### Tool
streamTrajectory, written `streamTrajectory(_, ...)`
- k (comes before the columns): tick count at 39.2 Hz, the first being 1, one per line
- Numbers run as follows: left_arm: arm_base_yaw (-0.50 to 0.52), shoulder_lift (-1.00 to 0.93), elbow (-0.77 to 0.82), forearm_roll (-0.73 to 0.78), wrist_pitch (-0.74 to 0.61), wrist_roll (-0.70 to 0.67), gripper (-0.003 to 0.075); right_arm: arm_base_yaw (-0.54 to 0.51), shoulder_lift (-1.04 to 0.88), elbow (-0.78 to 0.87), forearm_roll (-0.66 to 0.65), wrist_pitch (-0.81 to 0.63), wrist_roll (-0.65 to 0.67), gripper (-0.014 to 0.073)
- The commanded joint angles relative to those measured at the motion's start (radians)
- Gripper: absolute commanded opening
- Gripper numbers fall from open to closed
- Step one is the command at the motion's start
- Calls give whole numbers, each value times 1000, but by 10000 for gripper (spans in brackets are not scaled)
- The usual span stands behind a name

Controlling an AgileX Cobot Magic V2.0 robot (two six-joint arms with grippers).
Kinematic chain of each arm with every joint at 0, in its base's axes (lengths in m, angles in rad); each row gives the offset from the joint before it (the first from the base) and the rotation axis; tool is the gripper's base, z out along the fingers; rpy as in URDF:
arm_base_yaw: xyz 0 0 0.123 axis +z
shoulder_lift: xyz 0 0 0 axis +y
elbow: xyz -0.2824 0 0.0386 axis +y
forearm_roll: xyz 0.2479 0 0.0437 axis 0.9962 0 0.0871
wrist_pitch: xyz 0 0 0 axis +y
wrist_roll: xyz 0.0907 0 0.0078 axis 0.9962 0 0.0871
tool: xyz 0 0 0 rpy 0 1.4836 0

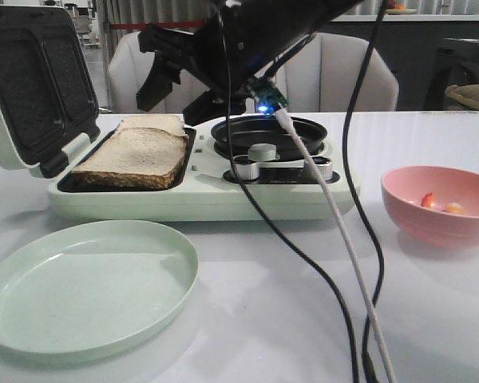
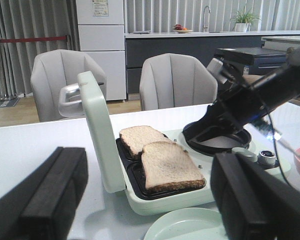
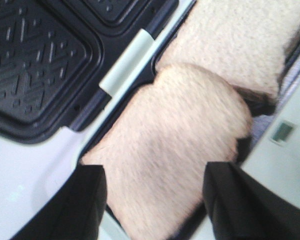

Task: Make breakfast with bread and shrimp
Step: 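Release the bread and withdraw the right gripper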

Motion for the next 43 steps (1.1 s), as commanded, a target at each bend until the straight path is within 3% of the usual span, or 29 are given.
streamTrajectory(1, -7, 5, -23, -10, -79, -5, 564, -1, -125, -35, -227, 30, 156, 519)
streamTrajectory(8, -7, 5, -23, -10, -79, -5, 564, -1, -233, -35, -627, 137, 421, 519)
streamTrajectory(19, -7, 5, -23, -10, -79, -5, 564, -27, -422, -20, -1022, 288, 661, 417)
streamTrajectory(27, -7, 5, -23, -10, -79, -5, 564, -84, -570, 89, -1068, 296, 703, 415)
streamTrajectory(43, -7, 5, -23, -10, -81, -5, 564, -134, -999, 518, -1039, 81, 723, 415)
